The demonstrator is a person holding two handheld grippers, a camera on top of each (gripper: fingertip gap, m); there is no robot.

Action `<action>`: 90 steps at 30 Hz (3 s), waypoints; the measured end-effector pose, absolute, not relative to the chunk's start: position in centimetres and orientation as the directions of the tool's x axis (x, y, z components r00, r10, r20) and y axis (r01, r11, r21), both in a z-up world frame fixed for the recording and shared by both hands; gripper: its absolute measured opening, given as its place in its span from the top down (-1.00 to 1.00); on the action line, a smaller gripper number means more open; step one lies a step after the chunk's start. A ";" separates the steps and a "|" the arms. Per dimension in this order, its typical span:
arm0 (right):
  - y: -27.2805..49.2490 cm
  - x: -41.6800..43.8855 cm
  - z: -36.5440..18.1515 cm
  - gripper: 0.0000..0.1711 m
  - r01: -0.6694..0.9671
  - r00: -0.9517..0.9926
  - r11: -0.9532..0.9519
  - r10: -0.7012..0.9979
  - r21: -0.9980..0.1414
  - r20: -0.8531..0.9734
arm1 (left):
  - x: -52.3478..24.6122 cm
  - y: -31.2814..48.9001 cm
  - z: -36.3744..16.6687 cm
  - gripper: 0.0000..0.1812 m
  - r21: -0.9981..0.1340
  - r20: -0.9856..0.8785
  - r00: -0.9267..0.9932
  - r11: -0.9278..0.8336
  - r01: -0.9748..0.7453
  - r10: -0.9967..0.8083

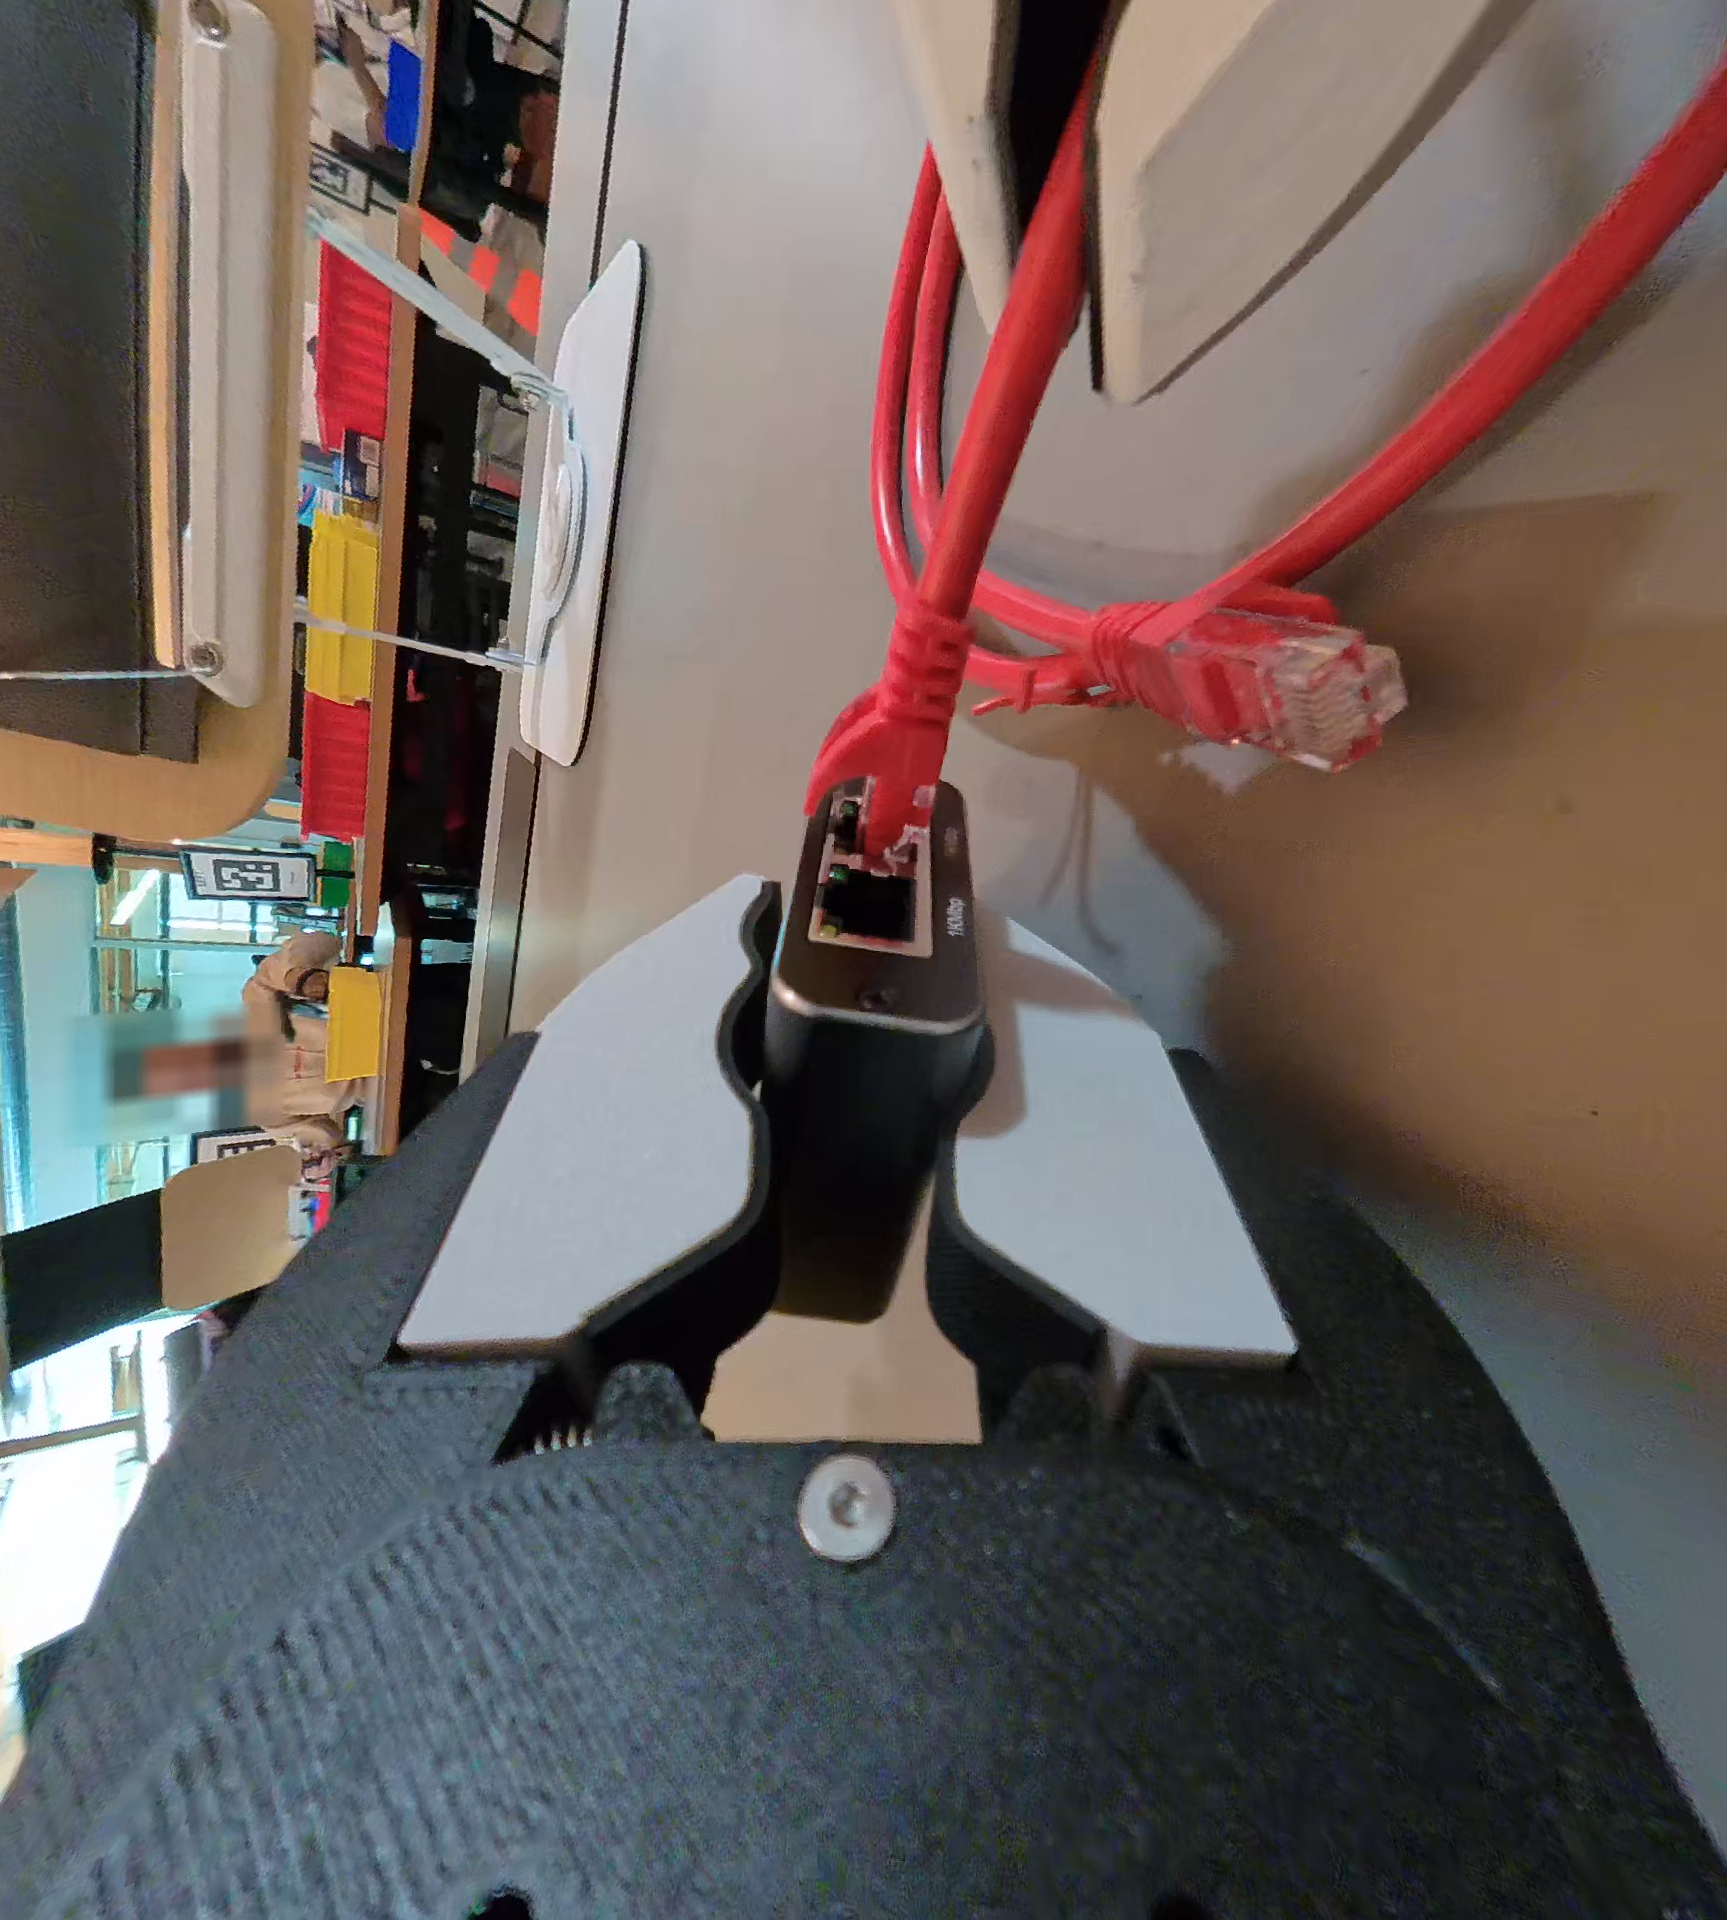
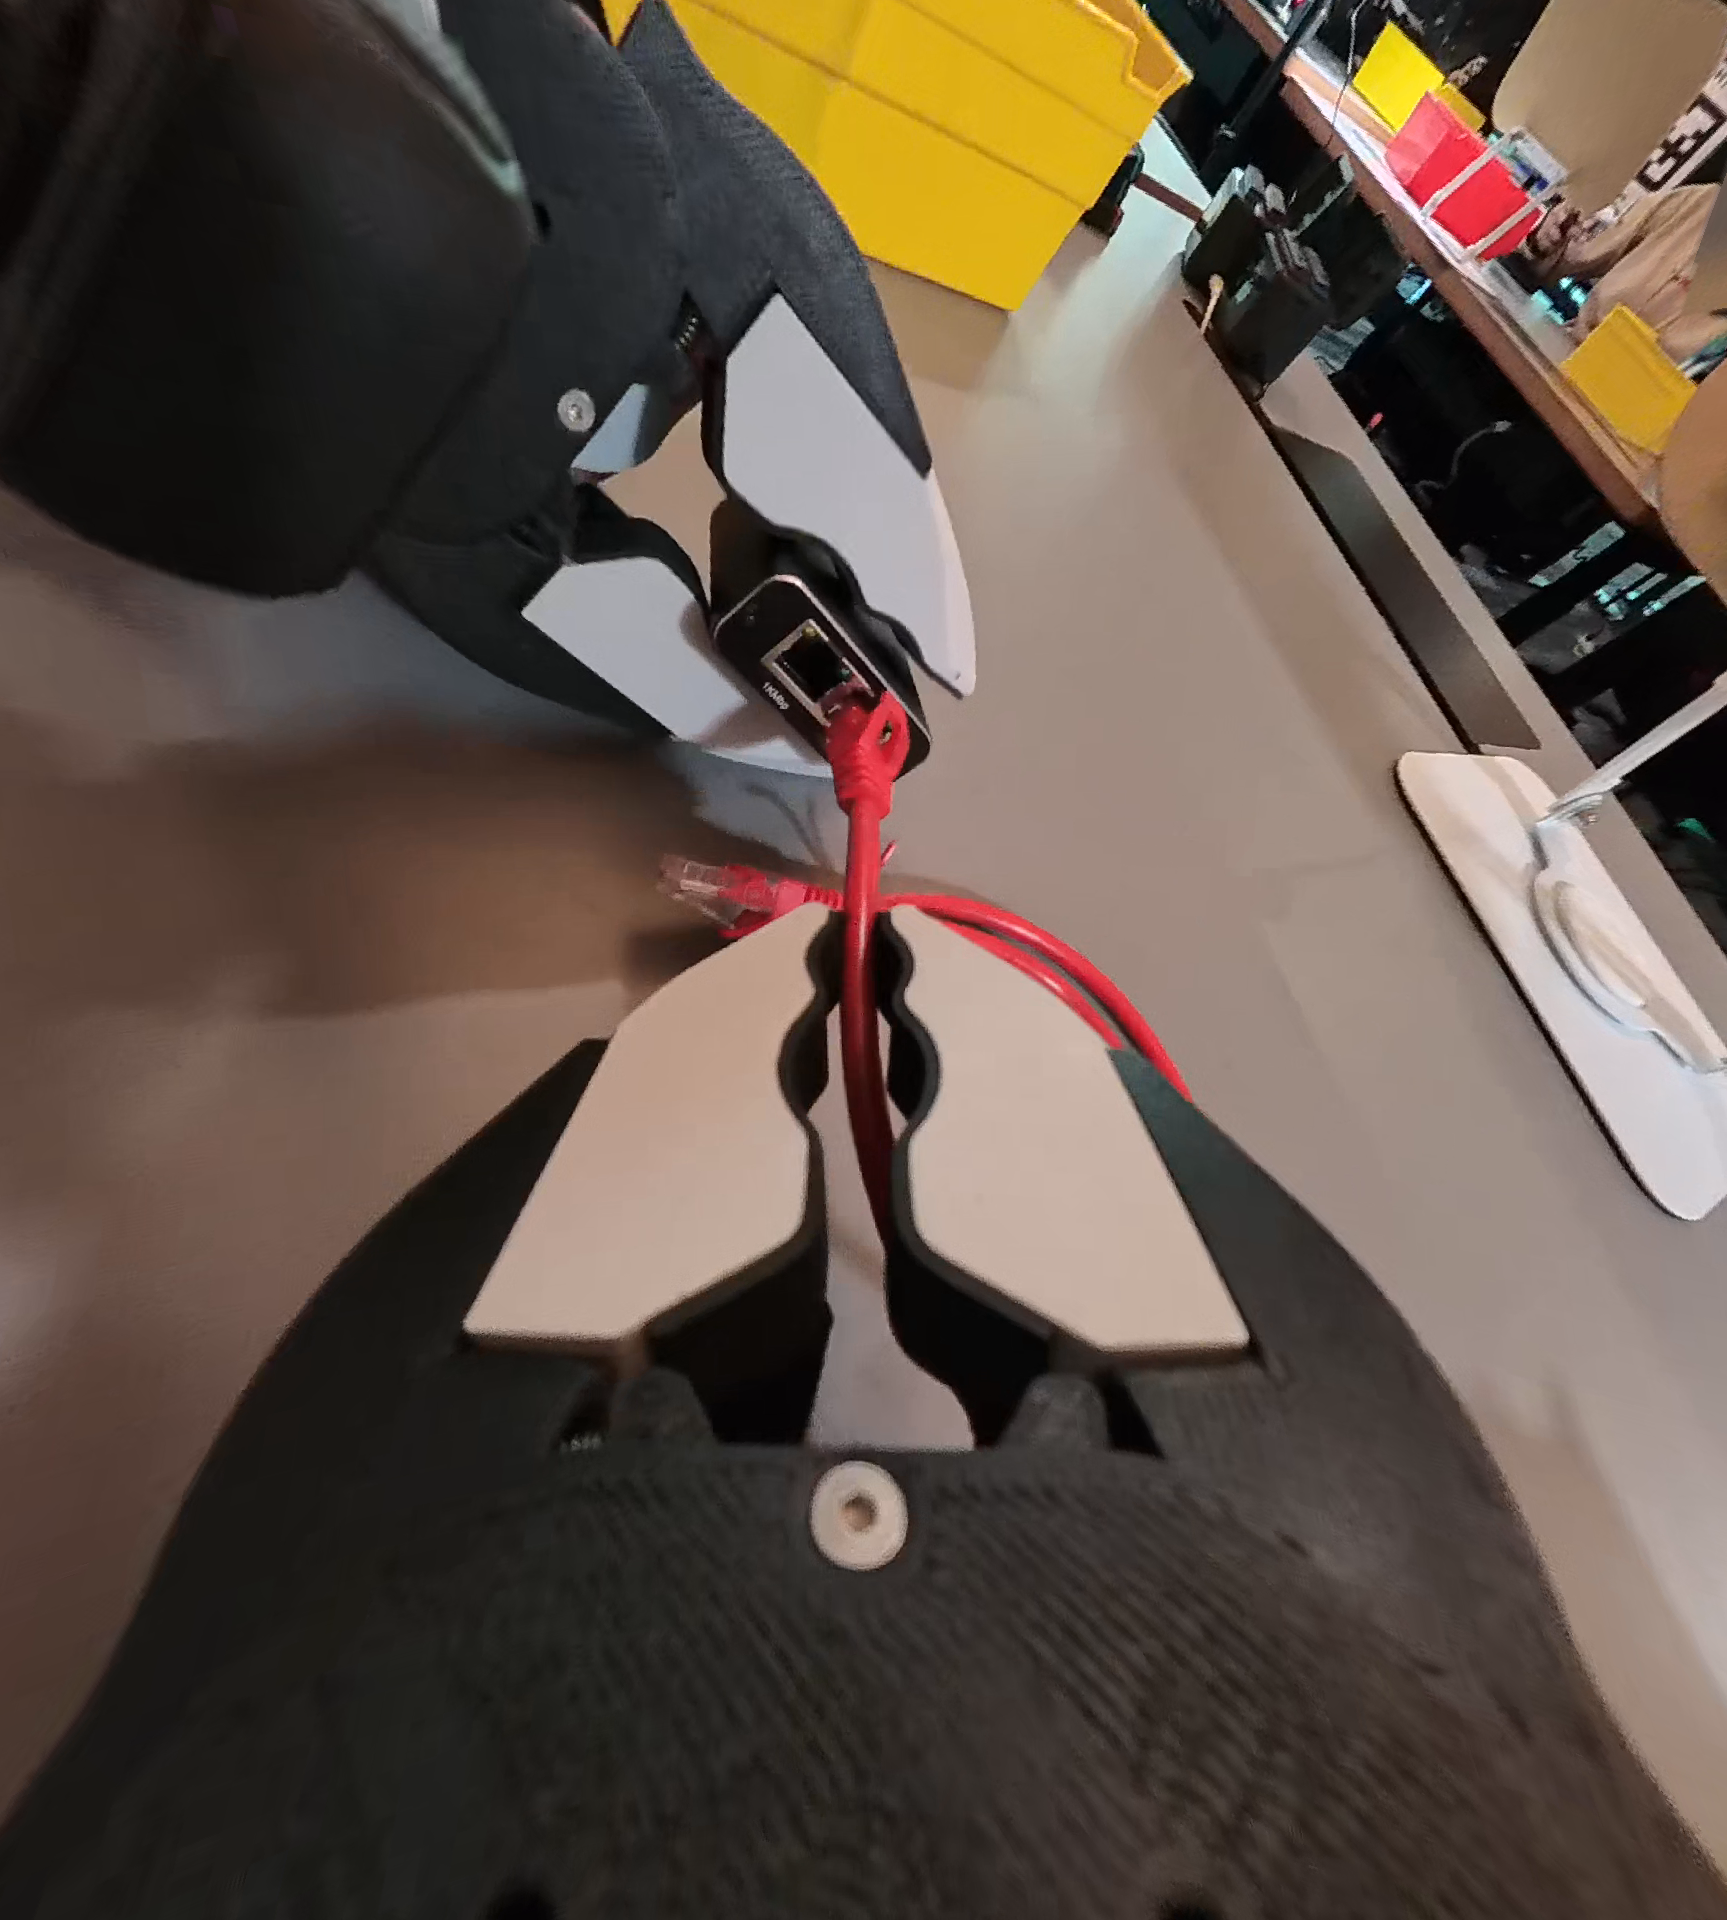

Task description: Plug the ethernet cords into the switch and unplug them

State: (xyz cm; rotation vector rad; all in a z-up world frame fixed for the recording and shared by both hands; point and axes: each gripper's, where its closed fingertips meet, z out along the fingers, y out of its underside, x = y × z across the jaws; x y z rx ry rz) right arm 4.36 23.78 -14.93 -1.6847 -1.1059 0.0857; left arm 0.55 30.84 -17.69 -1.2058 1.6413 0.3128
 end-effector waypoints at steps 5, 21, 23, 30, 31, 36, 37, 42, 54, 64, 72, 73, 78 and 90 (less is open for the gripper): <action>23.7 4.4 -14.5 0.94 0.617 0.559 0.028 0.688 -0.787 0.463 | 0.1 31.3 -17.3 0.62 -0.411 -0.801 0.093 0.430 -0.804 -0.592; 24.1 5.1 -14.1 0.93 0.531 0.623 -0.034 0.692 -0.847 0.364 | 0.2 30.4 -16.0 0.68 -0.340 -0.872 0.030 0.561 -0.754 -0.489; 24.2 5.3 -14.1 0.92 0.508 0.636 -0.057 0.698 -0.859 0.329 | 0.3 30.2 -16.0 0.68 -0.319 -0.881 0.011 0.577 -0.752 -0.473; 24.4 5.6 -14.1 0.89 0.463 0.658 -0.100 0.705 -0.881 0.266 | 0.6 29.4 -15.5 0.68 -0.325 -0.888 0.007 0.617 -0.717 -0.460; 24.4 5.6 -14.1 0.89 0.463 0.658 -0.101 0.705 -0.881 0.265 | 0.6 29.4 -15.5 0.68 -0.325 -0.887 0.005 0.617 -0.717 -0.461; 24.5 5.7 -14.1 0.81 0.457 0.663 -0.107 0.703 -0.883 0.258 | 0.8 29.2 -15.7 0.68 -0.304 -0.890 -0.018 0.623 -0.721 -0.455; 24.6 5.7 -14.1 0.79 0.454 0.665 -0.108 0.701 -0.885 0.256 | 0.8 29.2 -15.8 0.68 -0.294 -0.893 -0.024 0.622 -0.726 -0.450; 24.7 5.7 -12.8 0.76 0.391 0.693 -0.075 0.680 -0.917 0.240 | 0.9 29.2 -16.1 0.68 -0.265 -0.896 -0.047 0.618 -0.740 -0.442; 24.9 6.6 -10.2 0.82 0.270 0.738 -0.014 0.645 -0.963 0.198 | 0.9 29.5 -16.8 0.68 -0.234 -0.900 -0.071 0.613 -0.755 -0.431; 24.8 7.2 -8.3 0.93 0.227 0.756 0.079 0.614 -0.971 0.227 | -1.3 32.8 -16.9 0.68 -0.211 -0.900 -0.014 0.464 -0.860 -0.435; 25.2 6.8 -6.6 0.95 0.240 0.783 0.139 0.558 -0.961 0.277 | -3.9 35.2 -17.2 0.68 -0.170 -0.898 0.010 0.325 -0.930 -0.440; 25.4 6.5 -5.8 0.95 0.251 0.781 0.164 0.549 -0.954 0.299 | -3.8 35.0 -17.2 0.68 -0.182 -0.894 0.017 0.329 -0.927 -0.447; 26.8 1.7 -0.5 0.94 0.275 0.716 0.291 0.574 -0.917 0.397 | -3.3 34.5 -17.7 0.68 -0.230 -0.867 0.036 0.335 -0.914 -0.496; 37.2 -20.4 1.8 0.86 0.464 0.308 0.154 0.895 -0.872 0.322 | -3.3 34.7 -18.1 0.68 -0.298 -0.827 0.077 0.318 -0.900 -0.557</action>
